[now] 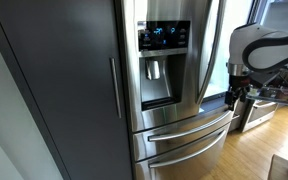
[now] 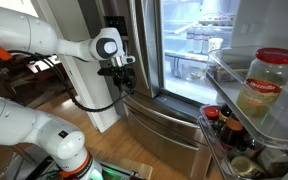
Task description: Remove the snack pack from the door compartment and put it in the fridge
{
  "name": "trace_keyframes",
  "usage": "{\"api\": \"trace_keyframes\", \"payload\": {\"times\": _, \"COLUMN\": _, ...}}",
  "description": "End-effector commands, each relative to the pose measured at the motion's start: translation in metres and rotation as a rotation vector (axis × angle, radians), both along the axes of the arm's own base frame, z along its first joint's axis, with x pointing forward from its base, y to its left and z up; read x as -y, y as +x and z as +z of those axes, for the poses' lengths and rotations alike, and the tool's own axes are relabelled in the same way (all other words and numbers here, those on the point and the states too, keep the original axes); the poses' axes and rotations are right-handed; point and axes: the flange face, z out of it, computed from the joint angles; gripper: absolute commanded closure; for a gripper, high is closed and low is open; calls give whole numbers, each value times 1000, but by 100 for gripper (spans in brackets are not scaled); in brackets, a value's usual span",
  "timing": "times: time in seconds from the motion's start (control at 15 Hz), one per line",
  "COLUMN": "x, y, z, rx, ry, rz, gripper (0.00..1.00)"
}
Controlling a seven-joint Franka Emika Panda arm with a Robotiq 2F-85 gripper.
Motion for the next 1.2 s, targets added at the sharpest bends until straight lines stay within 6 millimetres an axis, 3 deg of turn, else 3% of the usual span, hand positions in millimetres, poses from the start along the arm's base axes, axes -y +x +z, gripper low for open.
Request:
{"api": "trace_keyframes", "payload": {"times": 0.0, "x": 0, "y": 0, "z": 0, "rx": -1, "ry": 0, "rz": 0, "gripper": 0}}
{"api": "trace_keyframes", "payload": {"times": 0.13, "x": 0, "y": 0, "z": 0, "rx": 0, "ry": 0, "rz": 0, "gripper": 0}}
{"api": "trace_keyframes", "payload": {"times": 0.27, "x": 21, "y": -8, "z": 15, "rx": 30, "ry": -15, "rz": -47, "gripper": 0}}
{"api": "trace_keyframes", "payload": {"times": 0.73, "x": 156, "y": -85, "z": 95, "rx": 208, "ry": -145, "rz": -357, "gripper": 0}}
{"api": "trace_keyframes", "payload": {"times": 0.8, "x": 133, "y": -64, "z": 78, "rx": 163, "ry": -114, "rz": -284, "gripper": 0}}
{"api": "trace_keyframes", "payload": {"times": 0.93, "x": 145, "y": -74, "z": 88, "rx": 185, "ry": -116, "rz": -301, "gripper": 0}}
{"api": "trace_keyframes", "payload": {"times": 1.13, "x": 135, "y": -65, "z": 84, "rx": 173, "ry": -119, "rz": -277, "gripper": 0}}
